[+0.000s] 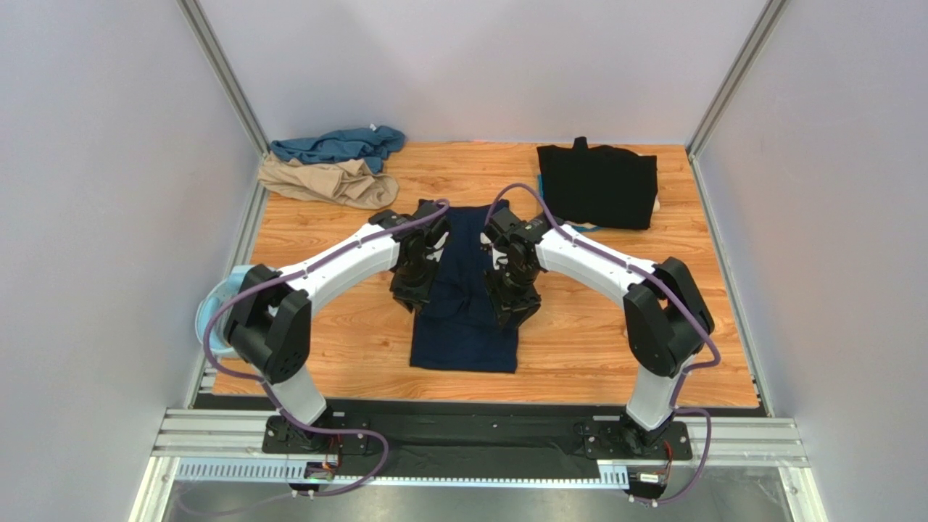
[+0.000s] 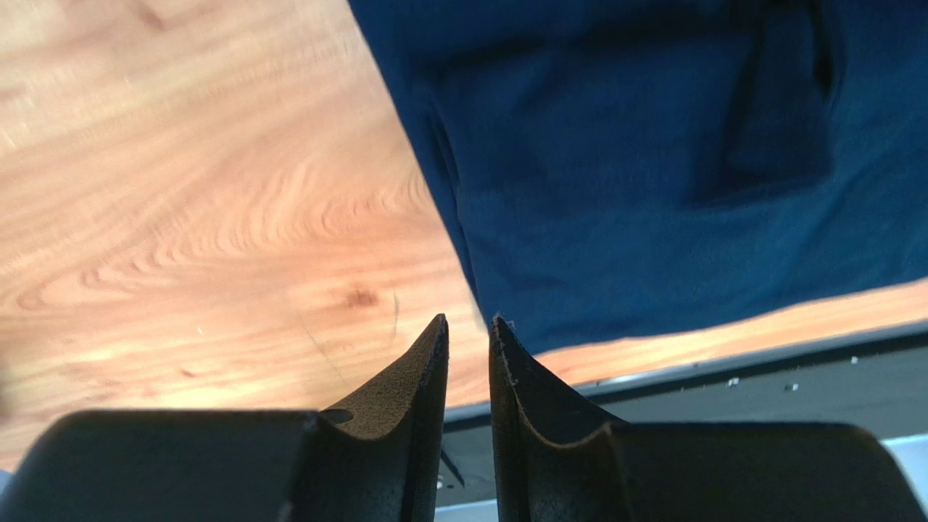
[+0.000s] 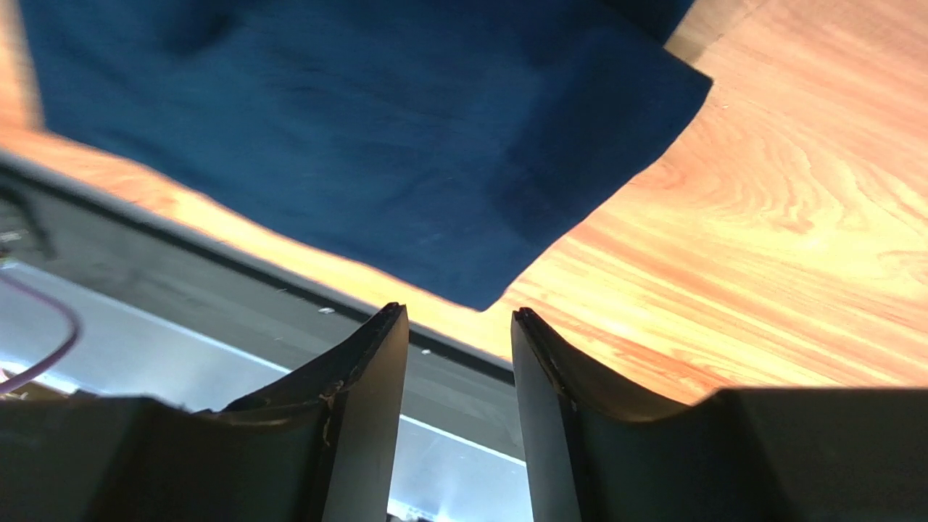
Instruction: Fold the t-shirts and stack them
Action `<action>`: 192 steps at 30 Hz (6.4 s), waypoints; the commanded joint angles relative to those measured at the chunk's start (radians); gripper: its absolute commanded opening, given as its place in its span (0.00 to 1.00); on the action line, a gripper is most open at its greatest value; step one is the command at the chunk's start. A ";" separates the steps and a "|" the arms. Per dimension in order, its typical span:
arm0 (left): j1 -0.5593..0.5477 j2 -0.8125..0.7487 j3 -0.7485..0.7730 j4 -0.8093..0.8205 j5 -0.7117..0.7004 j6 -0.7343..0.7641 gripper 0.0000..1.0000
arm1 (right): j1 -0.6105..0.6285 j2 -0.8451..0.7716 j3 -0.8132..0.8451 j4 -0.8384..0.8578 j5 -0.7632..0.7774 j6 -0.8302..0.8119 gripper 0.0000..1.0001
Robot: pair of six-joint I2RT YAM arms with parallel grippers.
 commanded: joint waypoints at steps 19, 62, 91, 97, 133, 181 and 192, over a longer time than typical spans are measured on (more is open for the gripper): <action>0.025 -0.005 0.020 -0.025 -0.054 0.044 0.26 | -0.029 0.099 -0.049 0.122 0.049 -0.036 0.46; 0.028 0.132 0.143 0.069 -0.072 0.027 0.26 | -0.215 0.394 0.482 -0.028 -0.046 -0.015 0.08; -0.016 0.134 0.067 0.167 0.160 0.198 0.20 | -0.337 0.544 0.557 0.148 -0.287 0.295 0.04; -0.018 0.247 0.167 0.196 0.129 0.210 0.20 | -0.336 0.537 0.517 0.148 -0.285 0.290 0.04; 0.082 0.276 0.203 0.187 -0.118 0.164 0.19 | -0.393 0.289 0.375 0.341 -0.290 0.442 0.24; 0.025 0.288 0.149 0.256 -0.064 0.053 0.15 | -0.247 0.446 0.266 0.157 -0.357 0.097 0.25; 0.054 0.152 0.123 0.253 -0.046 0.052 0.26 | -0.206 0.233 0.298 0.163 -0.371 0.122 0.41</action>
